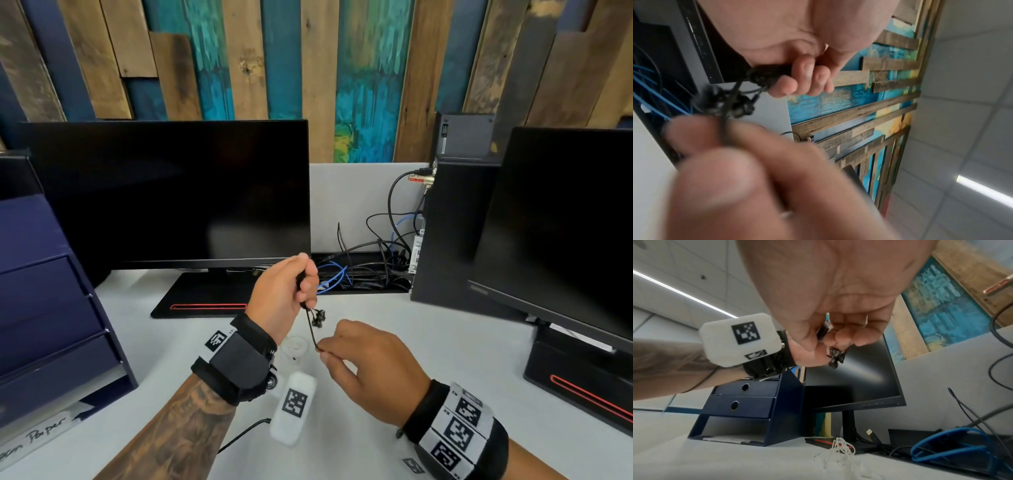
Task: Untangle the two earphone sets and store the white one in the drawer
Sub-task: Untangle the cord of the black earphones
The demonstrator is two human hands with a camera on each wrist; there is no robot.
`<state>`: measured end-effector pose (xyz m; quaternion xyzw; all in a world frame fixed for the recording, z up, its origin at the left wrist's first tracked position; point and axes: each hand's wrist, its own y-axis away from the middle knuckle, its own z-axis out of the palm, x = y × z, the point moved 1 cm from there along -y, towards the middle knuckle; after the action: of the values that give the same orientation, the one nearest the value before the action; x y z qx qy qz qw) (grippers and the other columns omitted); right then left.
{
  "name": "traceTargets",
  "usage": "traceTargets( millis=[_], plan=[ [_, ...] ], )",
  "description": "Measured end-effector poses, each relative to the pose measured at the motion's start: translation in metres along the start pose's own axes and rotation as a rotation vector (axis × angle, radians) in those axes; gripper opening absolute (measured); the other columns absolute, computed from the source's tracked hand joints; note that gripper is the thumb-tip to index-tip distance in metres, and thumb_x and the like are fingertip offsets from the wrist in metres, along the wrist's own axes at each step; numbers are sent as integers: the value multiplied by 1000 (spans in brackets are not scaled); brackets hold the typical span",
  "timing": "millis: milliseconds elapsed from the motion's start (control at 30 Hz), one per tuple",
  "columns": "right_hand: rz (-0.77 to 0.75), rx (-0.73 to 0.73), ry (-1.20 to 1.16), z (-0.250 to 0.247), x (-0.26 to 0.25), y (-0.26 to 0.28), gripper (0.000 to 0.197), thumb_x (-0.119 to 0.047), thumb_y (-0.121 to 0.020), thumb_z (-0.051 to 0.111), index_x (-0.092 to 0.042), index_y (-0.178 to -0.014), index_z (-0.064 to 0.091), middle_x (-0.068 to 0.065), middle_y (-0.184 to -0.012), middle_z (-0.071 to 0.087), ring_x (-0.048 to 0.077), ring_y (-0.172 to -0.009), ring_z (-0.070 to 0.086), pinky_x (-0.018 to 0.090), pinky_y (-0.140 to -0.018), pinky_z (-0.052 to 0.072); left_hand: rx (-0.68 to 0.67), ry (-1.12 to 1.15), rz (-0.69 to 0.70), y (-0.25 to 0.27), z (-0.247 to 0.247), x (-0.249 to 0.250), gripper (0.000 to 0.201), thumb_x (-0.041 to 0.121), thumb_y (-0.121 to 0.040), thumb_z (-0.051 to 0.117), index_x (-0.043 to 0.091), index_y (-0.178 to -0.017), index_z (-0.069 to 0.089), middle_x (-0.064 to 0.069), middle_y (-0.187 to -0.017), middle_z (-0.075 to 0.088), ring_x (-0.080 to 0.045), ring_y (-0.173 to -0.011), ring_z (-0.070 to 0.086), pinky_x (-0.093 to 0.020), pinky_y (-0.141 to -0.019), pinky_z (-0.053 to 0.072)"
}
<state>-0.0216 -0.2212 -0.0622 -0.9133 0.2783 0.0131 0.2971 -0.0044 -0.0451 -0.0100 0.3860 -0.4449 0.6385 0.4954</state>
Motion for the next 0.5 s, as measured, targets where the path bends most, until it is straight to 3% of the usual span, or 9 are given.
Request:
traceTargets(
  millis=[167,267,367,433,500],
  plan=[
    [-88,119,80,-14,-5,-11,22,-32,-99,50,-23,-98,70,-8,-84,52,16,-74,47,31,-57,41,-100,-310,-15,9,10,-5,41,17,-104,41,10,-64,51,-3,-55,35,-17,-50,26,-28,-51,31],
    [-84,112,50,-19,-5,-11,19,-31,-100,52,-25,-100,70,-8,-80,52,16,-72,47,29,-60,38,-111,-351,8,14,16,-2,41,14,-102,41,7,-62,47,-3,-53,35,-17,-50,28,-25,-49,33],
    [-16,70,-83,-23,-5,-4,14,-29,-94,55,-26,-87,68,-11,-73,49,7,-66,45,24,-59,39,-72,-11,-46,11,11,7,40,18,-102,39,12,-62,43,1,-49,30,-14,-44,25,-26,-46,29],
    [56,-54,-104,-17,0,0,16,-31,-90,54,-26,-80,66,-10,-71,51,8,-64,46,25,-60,42,-80,226,-111,10,6,16,39,23,-99,40,16,-60,41,5,-48,26,-11,-43,20,-24,-44,24],
    [148,-178,-162,-8,11,4,21,-34,-90,53,-25,-85,70,-11,-79,56,9,-72,52,28,-69,47,-132,300,-148,13,7,21,38,26,-95,43,18,-57,41,6,-47,23,-11,-45,14,-25,-43,20]
  ],
)
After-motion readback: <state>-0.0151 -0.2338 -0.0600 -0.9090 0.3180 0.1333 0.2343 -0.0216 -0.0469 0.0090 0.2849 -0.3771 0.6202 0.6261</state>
